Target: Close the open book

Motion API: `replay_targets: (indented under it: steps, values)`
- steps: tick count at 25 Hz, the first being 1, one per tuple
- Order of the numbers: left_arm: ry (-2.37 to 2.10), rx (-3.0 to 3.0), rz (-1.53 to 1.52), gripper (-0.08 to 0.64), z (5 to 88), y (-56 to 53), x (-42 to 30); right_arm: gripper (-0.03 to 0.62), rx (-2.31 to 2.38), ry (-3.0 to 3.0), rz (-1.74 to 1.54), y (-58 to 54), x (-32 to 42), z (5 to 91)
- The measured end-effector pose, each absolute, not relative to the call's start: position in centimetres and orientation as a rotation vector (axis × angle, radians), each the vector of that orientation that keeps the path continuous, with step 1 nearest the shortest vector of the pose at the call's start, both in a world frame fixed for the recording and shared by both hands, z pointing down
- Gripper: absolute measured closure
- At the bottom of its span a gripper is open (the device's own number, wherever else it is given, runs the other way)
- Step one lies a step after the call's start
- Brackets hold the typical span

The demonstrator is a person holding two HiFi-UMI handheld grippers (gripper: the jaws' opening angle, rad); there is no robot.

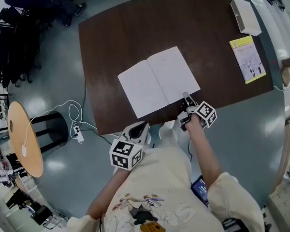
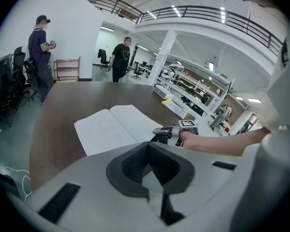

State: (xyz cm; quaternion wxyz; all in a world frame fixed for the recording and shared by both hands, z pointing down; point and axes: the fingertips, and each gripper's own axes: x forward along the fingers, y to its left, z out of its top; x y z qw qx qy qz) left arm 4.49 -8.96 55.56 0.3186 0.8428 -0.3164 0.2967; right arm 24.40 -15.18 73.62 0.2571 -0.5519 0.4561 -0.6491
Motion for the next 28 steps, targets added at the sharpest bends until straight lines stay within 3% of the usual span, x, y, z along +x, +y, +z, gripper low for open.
replay_targets:
  steps: [12, 28]
  values:
    - [-0.840, 2.222, 0.728, 0.555, 55.2, -8.7, 2.1, 0.571, -1.703, 1.644, -1.531, -15.4, 22.2, 68.4]
    - [-0.879, 2.207, 0.669, 0.555, 54.6, -7.3, -1.8, 0.571, -1.823, 2.642, -1.056, -13.9, 11.7, 64.6]
